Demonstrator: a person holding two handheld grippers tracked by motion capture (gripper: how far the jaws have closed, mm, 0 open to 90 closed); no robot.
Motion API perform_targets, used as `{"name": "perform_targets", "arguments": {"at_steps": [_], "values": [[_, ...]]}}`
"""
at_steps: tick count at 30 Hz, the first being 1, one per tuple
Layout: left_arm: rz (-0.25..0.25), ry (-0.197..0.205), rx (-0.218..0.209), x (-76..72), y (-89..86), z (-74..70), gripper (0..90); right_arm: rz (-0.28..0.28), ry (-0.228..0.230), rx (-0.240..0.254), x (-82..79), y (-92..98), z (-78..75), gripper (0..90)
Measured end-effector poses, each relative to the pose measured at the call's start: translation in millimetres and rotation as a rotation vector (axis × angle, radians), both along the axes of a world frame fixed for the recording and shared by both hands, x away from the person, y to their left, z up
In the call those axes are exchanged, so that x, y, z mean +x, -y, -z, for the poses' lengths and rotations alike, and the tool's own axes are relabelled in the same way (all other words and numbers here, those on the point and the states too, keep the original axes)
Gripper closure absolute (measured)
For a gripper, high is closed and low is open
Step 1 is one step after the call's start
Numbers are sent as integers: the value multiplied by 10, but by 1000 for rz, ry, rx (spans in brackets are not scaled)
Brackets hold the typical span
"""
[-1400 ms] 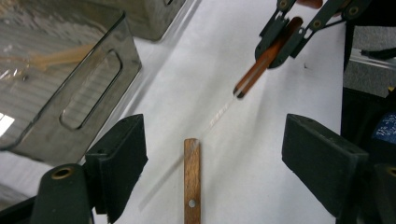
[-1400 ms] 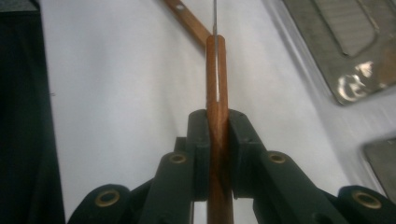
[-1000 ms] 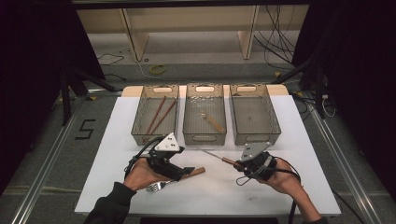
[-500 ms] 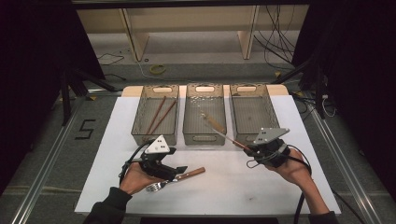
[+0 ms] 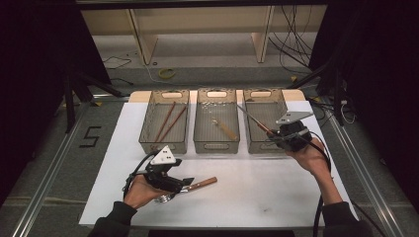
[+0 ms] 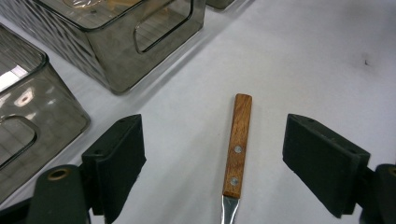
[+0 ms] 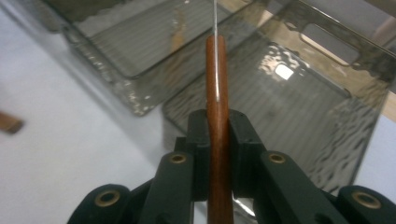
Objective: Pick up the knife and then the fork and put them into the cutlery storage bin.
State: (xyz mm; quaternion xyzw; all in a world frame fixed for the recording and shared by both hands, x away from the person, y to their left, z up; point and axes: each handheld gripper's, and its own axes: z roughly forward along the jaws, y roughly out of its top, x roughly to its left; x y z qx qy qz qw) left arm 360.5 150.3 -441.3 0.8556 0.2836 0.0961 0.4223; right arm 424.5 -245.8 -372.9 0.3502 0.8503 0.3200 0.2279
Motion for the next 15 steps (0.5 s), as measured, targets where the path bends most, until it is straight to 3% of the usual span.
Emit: {"name": "perform_targets", "arguments": {"at_steps": [15], "values": [[-11, -11, -7, -22, -57, 48, 202, 163, -42, 3, 417, 59, 77, 813]]}}
